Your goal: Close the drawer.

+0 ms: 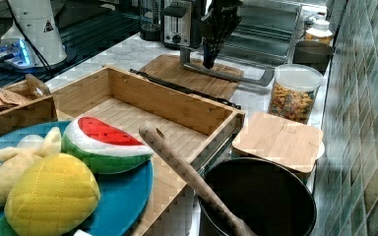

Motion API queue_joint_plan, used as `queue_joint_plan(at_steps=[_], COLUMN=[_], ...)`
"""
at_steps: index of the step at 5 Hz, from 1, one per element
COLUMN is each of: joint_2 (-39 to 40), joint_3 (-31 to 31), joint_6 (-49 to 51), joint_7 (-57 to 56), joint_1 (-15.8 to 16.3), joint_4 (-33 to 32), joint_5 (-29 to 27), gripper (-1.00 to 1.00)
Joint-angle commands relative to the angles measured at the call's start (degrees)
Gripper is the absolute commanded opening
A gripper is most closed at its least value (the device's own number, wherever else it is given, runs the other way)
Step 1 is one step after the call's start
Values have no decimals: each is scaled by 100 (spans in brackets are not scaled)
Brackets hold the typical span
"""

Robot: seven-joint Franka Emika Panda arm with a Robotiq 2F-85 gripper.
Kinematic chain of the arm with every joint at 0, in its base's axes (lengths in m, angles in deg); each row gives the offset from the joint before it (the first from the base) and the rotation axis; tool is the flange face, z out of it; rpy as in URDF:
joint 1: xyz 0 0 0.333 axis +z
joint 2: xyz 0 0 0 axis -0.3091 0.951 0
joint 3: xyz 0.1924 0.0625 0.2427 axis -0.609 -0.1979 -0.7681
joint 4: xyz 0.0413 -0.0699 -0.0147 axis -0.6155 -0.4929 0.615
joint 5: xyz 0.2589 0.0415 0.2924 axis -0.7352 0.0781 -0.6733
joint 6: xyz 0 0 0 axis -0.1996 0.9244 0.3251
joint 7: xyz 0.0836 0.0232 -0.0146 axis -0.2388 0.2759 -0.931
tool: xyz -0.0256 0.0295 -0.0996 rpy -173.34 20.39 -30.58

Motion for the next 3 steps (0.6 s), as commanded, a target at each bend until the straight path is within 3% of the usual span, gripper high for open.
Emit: queue_joint_plan(at_steps=[1,3], joint_2=[246,329], joint_3=[140,182], joint_6=[-841,-726], joint_7=[217,342], joint_1=[67,75], joint_4=[57,19], joint_5=[821,816], gripper=[-100,-100])
